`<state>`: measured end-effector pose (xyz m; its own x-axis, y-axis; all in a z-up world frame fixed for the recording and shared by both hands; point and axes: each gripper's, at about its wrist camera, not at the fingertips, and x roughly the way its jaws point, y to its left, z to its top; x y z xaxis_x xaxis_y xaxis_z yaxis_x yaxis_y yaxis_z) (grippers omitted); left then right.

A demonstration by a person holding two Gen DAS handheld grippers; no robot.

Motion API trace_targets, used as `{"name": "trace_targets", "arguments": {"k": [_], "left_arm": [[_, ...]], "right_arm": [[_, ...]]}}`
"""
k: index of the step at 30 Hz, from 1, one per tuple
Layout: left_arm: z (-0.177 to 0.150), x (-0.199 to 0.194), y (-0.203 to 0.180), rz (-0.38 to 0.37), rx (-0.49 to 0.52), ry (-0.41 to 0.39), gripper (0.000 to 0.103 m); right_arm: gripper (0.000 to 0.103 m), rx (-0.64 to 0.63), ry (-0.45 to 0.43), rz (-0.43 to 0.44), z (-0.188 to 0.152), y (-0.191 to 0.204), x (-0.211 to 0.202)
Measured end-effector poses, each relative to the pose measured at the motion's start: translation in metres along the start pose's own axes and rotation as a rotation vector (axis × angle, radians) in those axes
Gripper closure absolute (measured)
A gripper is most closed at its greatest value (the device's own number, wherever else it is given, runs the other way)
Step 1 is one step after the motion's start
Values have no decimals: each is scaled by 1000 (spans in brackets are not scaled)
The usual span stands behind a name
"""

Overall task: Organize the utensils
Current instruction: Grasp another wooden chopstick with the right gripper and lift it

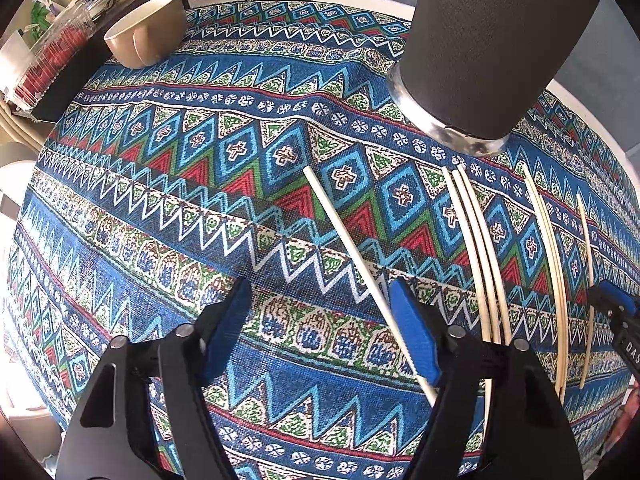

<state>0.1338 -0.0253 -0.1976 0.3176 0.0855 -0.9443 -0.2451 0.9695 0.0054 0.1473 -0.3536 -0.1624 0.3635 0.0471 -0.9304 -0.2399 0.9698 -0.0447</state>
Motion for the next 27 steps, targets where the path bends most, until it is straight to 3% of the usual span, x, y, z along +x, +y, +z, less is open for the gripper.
{"name": "trace_targets", "arguments": {"k": [2, 4, 6, 10, 14, 21, 27], "left_arm": [[-2, -4, 14, -5, 0, -10, 57], [-4, -6, 26, -12, -11, -13, 82], [-3, -1, 48, -40, -34, -4, 94], [-5, -3, 56, -67, -36, 41, 98], [-7, -6, 75, -132, -113, 94, 98], [-10, -48, 75, -98, -67, 35, 98], [15, -77, 76, -99, -26, -21, 98]], "right_arm": [[93, -5, -5, -5, -1, -6, -1], [98, -12, 0, -7, -1, -10, -2], [98, 13, 10, 8, -4, -14, -4], [98, 37, 35, 4, -7, -21, -4], [98, 63, 40, 18, -18, -28, -12], [98, 127, -5, 24, -26, -49, -40], [98, 201, -81, 64, -21, -52, -74]]}}
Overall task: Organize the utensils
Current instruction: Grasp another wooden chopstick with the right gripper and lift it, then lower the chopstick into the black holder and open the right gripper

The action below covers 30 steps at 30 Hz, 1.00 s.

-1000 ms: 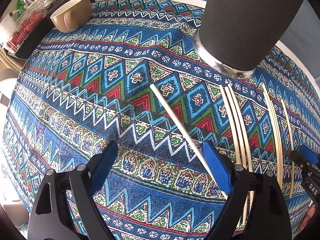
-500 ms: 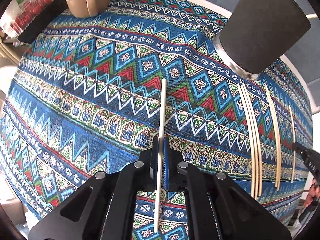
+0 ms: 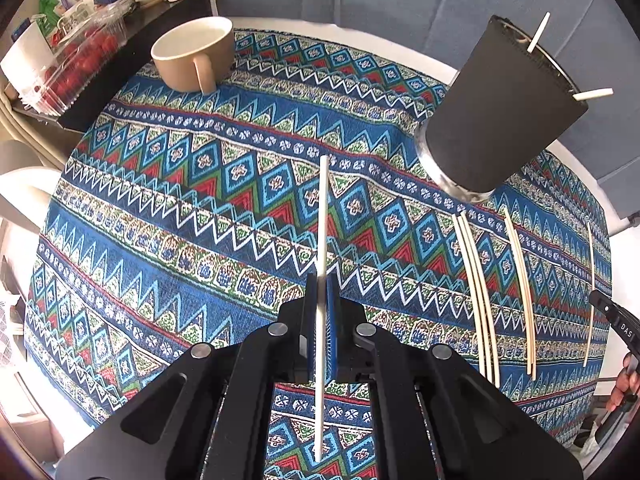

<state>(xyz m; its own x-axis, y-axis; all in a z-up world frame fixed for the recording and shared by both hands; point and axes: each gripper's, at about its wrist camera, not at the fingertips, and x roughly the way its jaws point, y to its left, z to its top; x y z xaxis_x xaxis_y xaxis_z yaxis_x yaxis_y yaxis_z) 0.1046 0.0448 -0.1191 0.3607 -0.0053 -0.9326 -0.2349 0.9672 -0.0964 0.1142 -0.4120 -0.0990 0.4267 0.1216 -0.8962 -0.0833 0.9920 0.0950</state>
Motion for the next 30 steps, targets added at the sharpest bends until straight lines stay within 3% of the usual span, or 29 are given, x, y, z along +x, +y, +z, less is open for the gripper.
{"name": "trace_targets", "arguments": {"k": [15, 30], "left_arm": [[59, -84, -65, -90, 267, -244, 98], [108, -107, -87, -179, 351, -327, 98]], "right_arm": [[98, 7, -216, 38, 45, 56, -75], [98, -5, -301, 88, 91, 98, -108]]}}
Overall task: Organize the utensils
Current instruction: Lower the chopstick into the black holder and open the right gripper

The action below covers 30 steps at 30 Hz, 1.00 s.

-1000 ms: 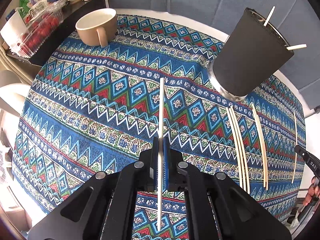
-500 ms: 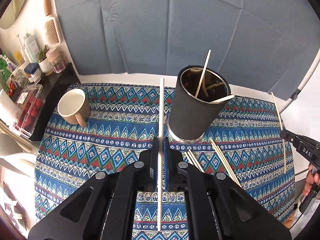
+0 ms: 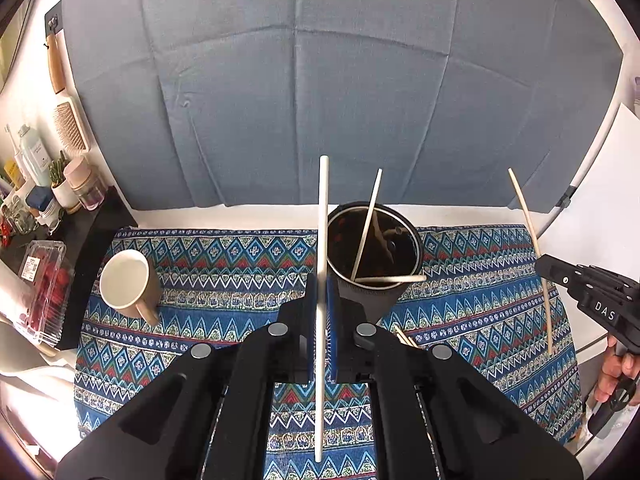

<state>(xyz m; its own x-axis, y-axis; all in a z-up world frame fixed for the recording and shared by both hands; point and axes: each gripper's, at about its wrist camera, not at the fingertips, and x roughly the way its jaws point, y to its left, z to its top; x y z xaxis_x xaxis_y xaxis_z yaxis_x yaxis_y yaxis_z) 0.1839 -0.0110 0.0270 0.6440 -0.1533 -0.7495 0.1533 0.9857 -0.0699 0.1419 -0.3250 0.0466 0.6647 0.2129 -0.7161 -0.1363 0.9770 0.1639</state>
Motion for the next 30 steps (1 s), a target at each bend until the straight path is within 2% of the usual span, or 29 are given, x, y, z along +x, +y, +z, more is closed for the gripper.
{"name": "trace_targets", "arguments": {"k": [7, 11, 16, 21, 26, 30], "left_arm": [[30, -1, -4, -15, 54, -55, 98], [42, 3, -7, -50, 74, -86, 98], [50, 7, -2, -144, 59, -202, 98], [54, 9, 7, -234, 24, -319, 98], [52, 18, 12, -257, 18, -393, 98], [52, 31, 13, -294, 1, -418, 98]], "right_arm": [[98, -13, -34, 74, 25, 25, 9], [98, -21, -71, 104, 39, 39, 15], [98, -116, -202, 150, 48, 61, 20], [98, -113, -325, 298, 50, 69, 30], [98, -112, -368, 331, 53, 72, 50], [98, -99, -390, 344, 53, 67, 67]]}}
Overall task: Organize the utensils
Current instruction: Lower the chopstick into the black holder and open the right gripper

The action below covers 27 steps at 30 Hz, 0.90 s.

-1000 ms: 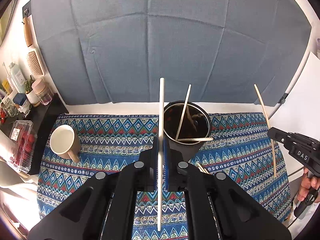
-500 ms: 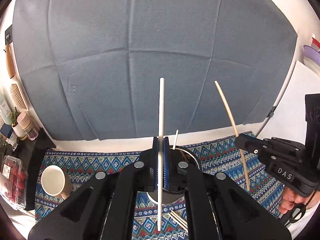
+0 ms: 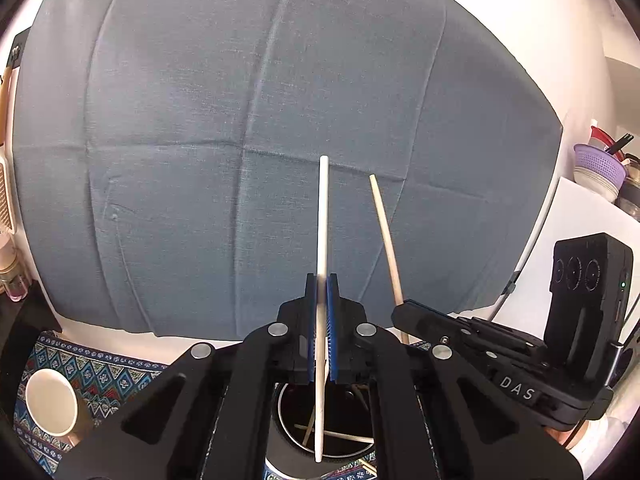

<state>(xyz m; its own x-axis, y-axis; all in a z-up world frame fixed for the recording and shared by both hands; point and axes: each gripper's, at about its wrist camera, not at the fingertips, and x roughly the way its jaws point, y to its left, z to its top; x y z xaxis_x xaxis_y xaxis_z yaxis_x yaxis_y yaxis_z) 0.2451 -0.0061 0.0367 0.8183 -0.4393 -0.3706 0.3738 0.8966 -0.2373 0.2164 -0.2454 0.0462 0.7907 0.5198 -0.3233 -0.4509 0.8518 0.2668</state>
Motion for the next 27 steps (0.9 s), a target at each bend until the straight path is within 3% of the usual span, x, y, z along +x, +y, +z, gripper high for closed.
{"name": "trace_targets", "arguments": {"k": [7, 11, 18, 27], "left_arm": [[-13, 26, 7, -3, -30, -8, 98], [-23, 36, 13, -29, -43, -6, 98], [-48, 48, 12, -55, -38, 28, 98], [-65, 39, 13, -28, -31, 71, 98]], "right_arm": [[98, 79, -10, 24, -8, -21, 27], [98, 112, 27, 14, -18, -34, 39], [98, 88, 80, 0, -32, -38, 42], [98, 67, 111, -2, -42, -34, 34]]}}
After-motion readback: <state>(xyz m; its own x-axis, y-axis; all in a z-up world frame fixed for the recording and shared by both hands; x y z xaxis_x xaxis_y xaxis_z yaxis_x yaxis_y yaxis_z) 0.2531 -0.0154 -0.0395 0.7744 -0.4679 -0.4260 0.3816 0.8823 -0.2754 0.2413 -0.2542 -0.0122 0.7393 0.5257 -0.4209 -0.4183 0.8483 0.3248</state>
